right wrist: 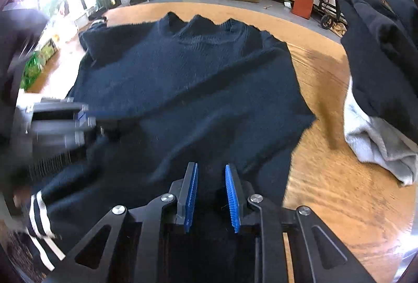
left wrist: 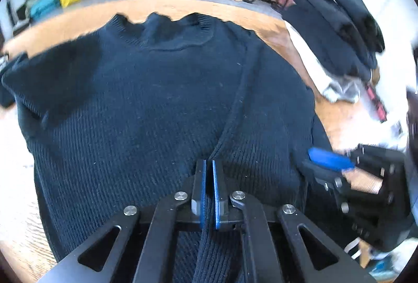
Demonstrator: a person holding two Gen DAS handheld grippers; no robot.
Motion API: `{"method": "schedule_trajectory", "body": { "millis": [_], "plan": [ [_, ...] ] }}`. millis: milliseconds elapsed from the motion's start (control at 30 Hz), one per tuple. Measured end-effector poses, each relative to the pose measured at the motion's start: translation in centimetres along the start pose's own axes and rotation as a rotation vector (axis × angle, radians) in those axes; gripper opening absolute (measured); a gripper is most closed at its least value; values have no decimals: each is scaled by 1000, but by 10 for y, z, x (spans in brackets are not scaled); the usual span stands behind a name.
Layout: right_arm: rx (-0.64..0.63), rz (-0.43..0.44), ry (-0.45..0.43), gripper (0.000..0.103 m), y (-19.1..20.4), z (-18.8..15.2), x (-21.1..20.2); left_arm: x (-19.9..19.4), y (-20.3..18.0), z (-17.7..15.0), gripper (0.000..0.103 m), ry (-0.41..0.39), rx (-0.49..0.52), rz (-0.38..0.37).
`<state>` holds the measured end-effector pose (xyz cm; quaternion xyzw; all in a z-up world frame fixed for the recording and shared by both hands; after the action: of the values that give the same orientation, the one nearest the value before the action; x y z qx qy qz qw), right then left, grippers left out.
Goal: Fold clothes
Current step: 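Grasp the folded sweater side with the left tool and press it flat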
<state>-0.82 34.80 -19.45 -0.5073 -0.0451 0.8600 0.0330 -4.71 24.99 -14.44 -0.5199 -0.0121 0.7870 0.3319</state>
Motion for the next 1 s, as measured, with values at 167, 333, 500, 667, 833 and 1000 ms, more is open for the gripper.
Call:
{"method": "schedule_trajectory", "body": {
  "millis": [167, 333, 500, 667, 833, 1000],
  "plan": [
    [66, 52, 5, 25, -4, -13, -17, -22, -5, -10, 3, 7, -30, -8],
    [43, 175, -56, 26, 26, -17, -45, -48, -20, -40, 3, 53, 23, -5],
    [-24, 197, -20, 27, 63, -28, -33, -42, -4, -62, 3, 139, 68, 146],
    [-22, 193, -14, 27, 62, -47, -38, -54, 25, -63, 3, 105, -9, 154],
    [38, 258, -22, 29, 51, -51, -51, -74, -6, -56, 3, 46, 0, -6],
    [69, 220, -100, 31, 53, -32, -56, -51, -22, -56, 3, 114, 32, 33]
  ]
}}
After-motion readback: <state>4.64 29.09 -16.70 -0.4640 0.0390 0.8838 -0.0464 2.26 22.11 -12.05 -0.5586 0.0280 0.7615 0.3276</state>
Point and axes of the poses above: each gripper's, at about its wrist camera, not at the fingertips, and x roughly the way its jaws point, y to its left, z to its top, the point moved 3 cm from there along x, roughly the way its jaws point, and after that the axes turned 8 degrees about -z, right-handed, at the moved point
